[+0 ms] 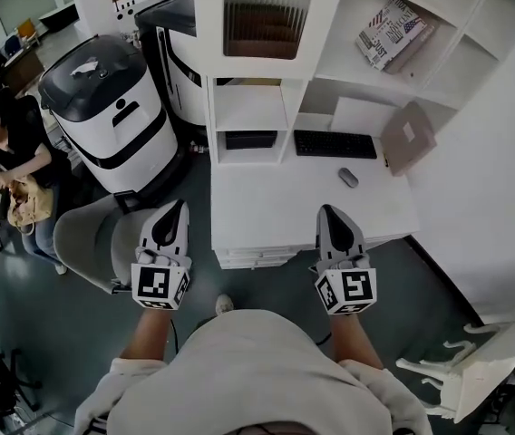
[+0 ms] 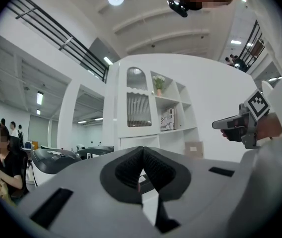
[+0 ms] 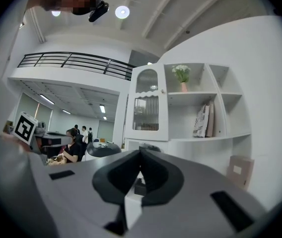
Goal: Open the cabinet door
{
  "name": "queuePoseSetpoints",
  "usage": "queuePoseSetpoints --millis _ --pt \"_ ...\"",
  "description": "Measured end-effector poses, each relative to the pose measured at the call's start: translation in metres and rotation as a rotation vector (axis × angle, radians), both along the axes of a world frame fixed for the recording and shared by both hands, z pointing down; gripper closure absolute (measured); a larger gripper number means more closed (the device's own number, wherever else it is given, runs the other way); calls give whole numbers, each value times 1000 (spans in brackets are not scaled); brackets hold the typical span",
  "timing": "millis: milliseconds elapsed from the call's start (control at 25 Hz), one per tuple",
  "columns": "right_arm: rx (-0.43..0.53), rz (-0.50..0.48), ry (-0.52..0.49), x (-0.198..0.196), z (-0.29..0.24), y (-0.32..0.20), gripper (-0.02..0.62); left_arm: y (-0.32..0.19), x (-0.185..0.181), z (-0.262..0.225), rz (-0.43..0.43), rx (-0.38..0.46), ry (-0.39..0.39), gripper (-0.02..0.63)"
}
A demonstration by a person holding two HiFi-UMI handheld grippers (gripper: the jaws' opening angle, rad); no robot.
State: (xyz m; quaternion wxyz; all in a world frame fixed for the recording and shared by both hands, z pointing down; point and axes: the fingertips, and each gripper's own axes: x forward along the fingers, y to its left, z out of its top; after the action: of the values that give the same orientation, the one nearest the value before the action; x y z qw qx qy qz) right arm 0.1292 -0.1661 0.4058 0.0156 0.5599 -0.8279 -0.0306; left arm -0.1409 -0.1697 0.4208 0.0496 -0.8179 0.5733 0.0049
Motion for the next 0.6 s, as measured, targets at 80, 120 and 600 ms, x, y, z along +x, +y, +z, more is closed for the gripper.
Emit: queuePoseSetpoints --millis 80,120,600 --pt "-2 2 -2 -10 0 -12 591 -14 -7 2 8 -7 -1 607" --pt "-4 1 -1 -13 1 -17 591 -19 -9 4 9 -11 -2 607" --pt "-9 -22 1 -2 0 -65 548 -43 -10 7 -51 -17 -9 607"
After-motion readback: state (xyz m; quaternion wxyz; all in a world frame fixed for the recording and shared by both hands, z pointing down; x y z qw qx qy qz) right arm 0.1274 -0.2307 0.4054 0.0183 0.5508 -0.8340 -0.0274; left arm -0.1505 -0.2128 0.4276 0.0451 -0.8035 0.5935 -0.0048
